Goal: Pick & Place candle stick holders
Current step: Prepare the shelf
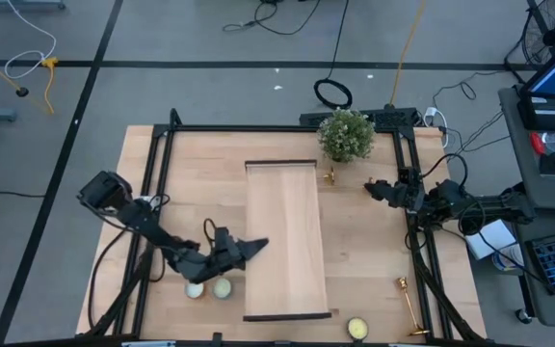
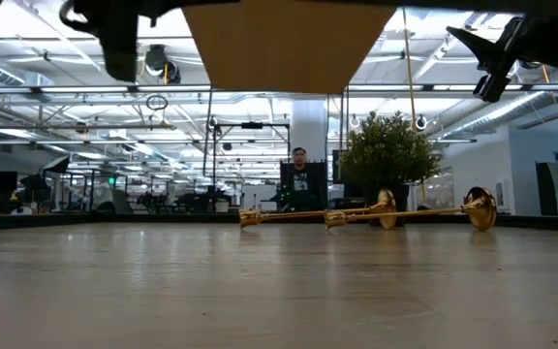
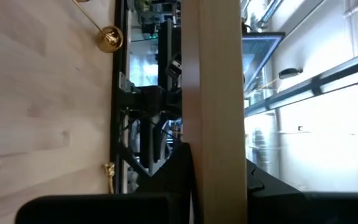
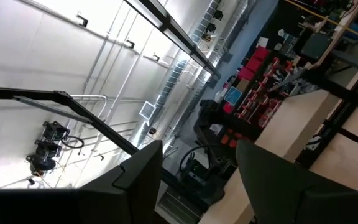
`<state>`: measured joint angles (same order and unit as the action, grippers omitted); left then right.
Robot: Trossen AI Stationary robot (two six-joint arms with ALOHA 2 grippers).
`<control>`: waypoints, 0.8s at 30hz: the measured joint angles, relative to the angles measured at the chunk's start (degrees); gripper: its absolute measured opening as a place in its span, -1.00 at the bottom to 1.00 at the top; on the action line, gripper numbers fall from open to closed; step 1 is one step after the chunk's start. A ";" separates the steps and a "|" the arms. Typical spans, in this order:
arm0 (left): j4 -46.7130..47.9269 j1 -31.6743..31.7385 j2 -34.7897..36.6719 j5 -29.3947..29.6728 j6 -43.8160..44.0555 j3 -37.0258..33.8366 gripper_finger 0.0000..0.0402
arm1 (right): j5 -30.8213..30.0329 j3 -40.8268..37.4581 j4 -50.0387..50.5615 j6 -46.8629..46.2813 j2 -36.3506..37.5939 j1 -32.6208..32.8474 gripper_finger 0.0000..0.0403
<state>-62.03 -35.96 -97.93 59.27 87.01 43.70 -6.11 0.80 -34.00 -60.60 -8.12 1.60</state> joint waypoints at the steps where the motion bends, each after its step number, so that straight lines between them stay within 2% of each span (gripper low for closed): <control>1: -0.52 0.16 -0.46 -0.23 0.48 0.00 -0.75 | -0.03 0.00 0.00 0.00 0.00 -0.01 0.01; 14: -6.15 0.89 -11.38 -4.46 8.02 2.02 -0.75 | -0.09 0.00 0.26 -0.15 -0.61 -0.01 0.01; 24: -8.49 2.87 -12.02 -4.37 4.66 2.04 -0.75 | -0.07 0.00 0.15 -0.17 -0.61 -0.01 0.01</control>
<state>-70.52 -33.09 -109.95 54.90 91.67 45.74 -6.17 0.80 -33.84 -60.77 -8.73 1.59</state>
